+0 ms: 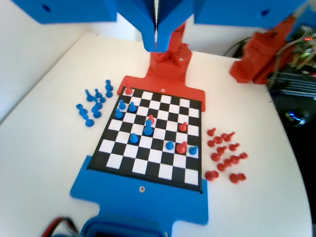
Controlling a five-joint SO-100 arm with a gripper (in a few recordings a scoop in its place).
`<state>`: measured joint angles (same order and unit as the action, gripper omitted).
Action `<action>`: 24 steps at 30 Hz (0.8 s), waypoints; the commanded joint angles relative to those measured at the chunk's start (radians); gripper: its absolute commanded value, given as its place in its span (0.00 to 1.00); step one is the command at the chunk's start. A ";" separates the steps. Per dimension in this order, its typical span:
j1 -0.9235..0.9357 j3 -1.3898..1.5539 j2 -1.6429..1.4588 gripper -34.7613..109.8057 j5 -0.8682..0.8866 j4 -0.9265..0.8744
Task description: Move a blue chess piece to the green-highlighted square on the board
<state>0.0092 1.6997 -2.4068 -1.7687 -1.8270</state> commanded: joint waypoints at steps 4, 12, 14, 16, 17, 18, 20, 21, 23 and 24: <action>0.037 0.206 -0.219 0.25 -0.003 0.031; 0.040 0.476 -0.446 0.25 0.028 0.204; 0.043 0.476 -0.456 0.25 0.025 0.207; 0.041 0.477 -0.471 0.25 0.025 0.213; 0.038 0.477 -0.483 0.25 0.025 0.215; 0.037 0.477 -0.499 0.25 0.025 0.219; 0.031 0.479 -0.531 0.25 0.025 0.227; 0.029 0.479 -0.548 0.25 0.025 0.230; 0.028 0.480 -0.580 0.25 0.025 0.239; 0.028 0.480 -0.597 0.25 0.026 0.242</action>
<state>0.0399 2.1752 -2.9575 -1.7334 -1.5969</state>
